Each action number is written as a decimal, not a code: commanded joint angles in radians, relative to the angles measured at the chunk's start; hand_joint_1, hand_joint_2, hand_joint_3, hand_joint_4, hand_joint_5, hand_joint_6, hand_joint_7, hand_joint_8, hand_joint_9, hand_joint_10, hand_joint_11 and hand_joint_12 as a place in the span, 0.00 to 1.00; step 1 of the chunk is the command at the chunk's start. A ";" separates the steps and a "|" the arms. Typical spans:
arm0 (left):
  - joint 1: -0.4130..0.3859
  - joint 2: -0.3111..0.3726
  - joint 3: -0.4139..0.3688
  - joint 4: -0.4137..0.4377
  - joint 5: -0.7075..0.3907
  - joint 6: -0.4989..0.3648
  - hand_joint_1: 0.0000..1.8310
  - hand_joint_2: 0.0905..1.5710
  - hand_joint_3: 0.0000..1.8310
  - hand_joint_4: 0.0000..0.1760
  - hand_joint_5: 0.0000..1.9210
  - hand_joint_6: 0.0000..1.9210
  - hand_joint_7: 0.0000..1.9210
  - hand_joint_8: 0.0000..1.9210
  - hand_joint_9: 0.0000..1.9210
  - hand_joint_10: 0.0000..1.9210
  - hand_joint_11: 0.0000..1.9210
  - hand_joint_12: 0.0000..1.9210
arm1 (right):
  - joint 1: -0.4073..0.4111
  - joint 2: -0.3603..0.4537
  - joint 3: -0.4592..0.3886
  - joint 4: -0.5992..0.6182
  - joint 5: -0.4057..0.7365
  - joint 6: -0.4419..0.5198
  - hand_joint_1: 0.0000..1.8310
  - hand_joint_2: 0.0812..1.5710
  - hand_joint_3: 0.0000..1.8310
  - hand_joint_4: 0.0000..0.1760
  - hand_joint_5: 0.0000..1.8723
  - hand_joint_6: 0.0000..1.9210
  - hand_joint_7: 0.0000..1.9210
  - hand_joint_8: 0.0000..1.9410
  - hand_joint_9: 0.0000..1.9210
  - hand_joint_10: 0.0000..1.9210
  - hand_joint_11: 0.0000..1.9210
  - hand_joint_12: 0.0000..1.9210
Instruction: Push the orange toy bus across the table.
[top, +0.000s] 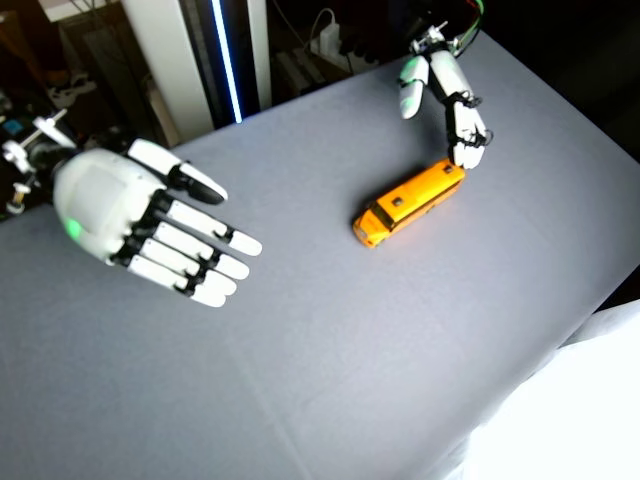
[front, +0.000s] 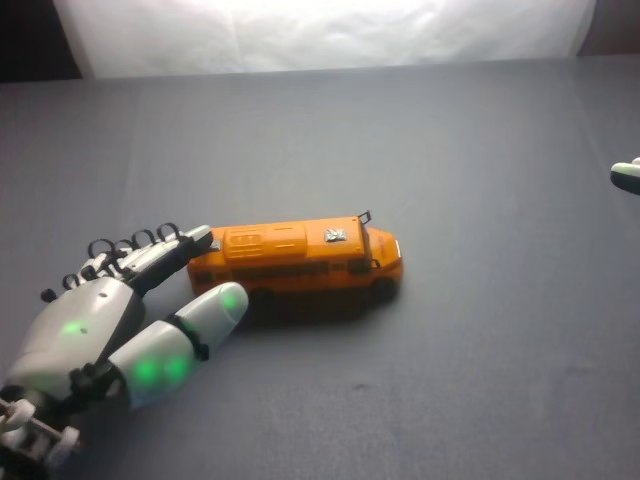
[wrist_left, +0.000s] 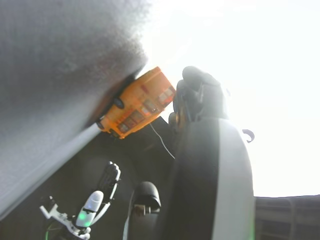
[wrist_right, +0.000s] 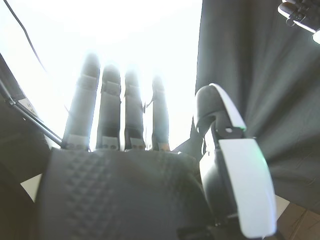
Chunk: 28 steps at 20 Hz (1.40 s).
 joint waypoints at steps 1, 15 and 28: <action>-0.018 -0.012 0.003 0.071 -0.089 -0.006 0.00 0.72 0.00 0.57 0.18 0.00 0.17 0.00 0.17 0.01 0.03 0.35 | 0.003 -0.002 0.004 0.003 0.122 0.009 0.24 0.86 0.00 0.25 0.23 0.00 0.19 0.00 0.17 0.00 0.18 0.02; -0.161 -0.089 0.063 0.215 0.062 -0.003 0.00 0.73 0.00 0.65 0.18 0.00 0.15 0.00 0.18 0.00 0.15 0.08 | 0.003 -0.002 0.005 0.003 0.121 0.009 0.25 0.87 0.00 0.30 0.24 0.00 0.20 0.00 0.18 0.00 0.19 0.02; -0.212 -0.053 0.076 0.249 0.034 -0.010 0.00 0.74 0.00 0.31 0.14 0.00 0.13 0.00 0.13 0.00 0.11 0.05 | 0.003 0.004 0.007 0.006 0.138 0.014 0.26 0.87 0.00 0.23 0.24 0.00 0.20 0.00 0.18 0.00 0.19 0.02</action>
